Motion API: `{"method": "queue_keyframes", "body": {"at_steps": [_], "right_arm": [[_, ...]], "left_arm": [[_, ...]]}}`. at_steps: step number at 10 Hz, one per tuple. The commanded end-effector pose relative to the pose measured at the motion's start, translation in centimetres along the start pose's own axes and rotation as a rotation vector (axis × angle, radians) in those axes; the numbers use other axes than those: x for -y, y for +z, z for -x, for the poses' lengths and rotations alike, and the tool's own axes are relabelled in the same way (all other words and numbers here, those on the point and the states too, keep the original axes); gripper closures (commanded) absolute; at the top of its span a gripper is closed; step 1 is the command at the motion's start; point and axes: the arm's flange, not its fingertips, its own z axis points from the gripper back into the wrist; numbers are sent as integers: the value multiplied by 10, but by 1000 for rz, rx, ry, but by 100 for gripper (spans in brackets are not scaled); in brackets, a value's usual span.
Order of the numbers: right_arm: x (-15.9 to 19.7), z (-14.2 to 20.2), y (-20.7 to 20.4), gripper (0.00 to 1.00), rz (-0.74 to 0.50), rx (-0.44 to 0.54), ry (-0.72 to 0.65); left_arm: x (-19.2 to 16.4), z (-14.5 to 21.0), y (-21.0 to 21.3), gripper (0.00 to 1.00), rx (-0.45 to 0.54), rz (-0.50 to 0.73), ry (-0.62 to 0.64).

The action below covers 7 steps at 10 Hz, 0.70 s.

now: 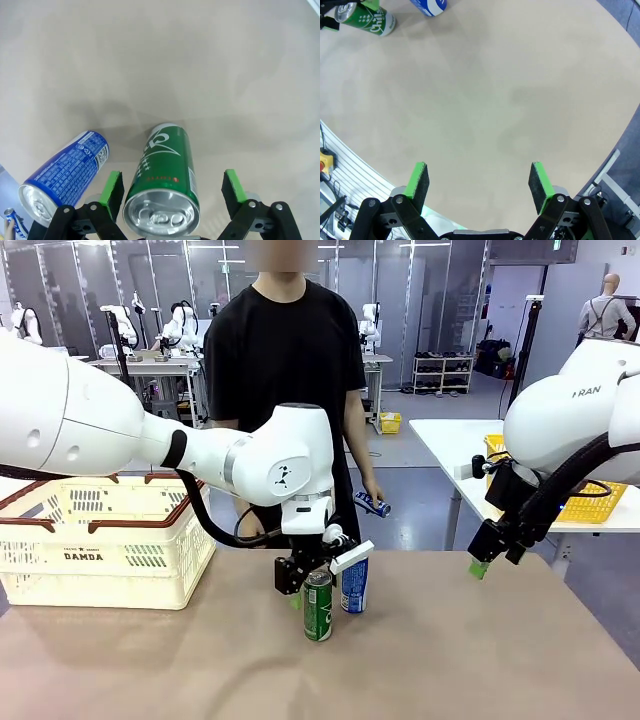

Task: Place the drinks into the Shopping basket.
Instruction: Pick up one drink and place it into the Shopping basket.

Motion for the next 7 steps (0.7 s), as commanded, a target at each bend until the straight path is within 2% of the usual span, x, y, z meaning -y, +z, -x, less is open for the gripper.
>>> {"method": "queue_keyframes", "body": {"at_steps": [1,4,5,6,7], "right_arm": [[2,1,1,0,7,-8,8],[2,1,1,0,7,-8,8],[2,1,1,0,7,-8,8],[2,1,1,0,7,-8,8],[2,1,1,0,7,-8,8]], "left_arm": [[-1,1,-5,0,47,-21,-2],[-1,6,-3,3,55,-32,27],[-1,7,-2,16,52,-41,18],[-1,8,-2,22,57,-35,25],[-1,8,-2,36,57,-32,24]]}}
